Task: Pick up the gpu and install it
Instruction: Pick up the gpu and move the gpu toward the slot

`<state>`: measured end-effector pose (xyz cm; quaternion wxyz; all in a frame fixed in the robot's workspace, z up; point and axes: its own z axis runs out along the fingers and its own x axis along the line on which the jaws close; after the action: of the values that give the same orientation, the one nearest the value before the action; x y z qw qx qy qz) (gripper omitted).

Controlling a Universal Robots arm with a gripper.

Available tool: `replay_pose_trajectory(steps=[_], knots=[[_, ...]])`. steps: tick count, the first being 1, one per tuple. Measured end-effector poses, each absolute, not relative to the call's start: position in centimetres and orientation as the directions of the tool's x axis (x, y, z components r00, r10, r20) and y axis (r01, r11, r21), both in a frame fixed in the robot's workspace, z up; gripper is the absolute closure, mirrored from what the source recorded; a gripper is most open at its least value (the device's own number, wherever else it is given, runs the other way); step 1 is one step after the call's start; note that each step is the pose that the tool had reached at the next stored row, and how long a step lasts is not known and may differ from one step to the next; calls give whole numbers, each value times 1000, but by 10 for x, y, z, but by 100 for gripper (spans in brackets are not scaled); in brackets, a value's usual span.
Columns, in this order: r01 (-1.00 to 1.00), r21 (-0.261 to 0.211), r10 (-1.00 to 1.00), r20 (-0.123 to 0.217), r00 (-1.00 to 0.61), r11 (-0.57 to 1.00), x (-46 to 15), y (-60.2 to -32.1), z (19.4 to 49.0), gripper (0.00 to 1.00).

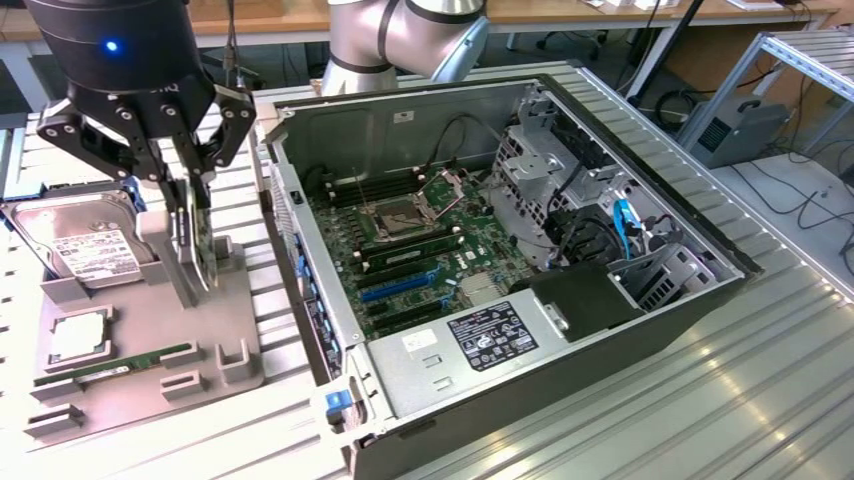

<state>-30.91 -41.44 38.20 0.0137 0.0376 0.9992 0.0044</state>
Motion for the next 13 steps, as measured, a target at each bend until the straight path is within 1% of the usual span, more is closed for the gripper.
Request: replay_pose_trajectory(steps=[13], knots=[[75,10,75,-27,-997,997,-309,-414,388,73]])
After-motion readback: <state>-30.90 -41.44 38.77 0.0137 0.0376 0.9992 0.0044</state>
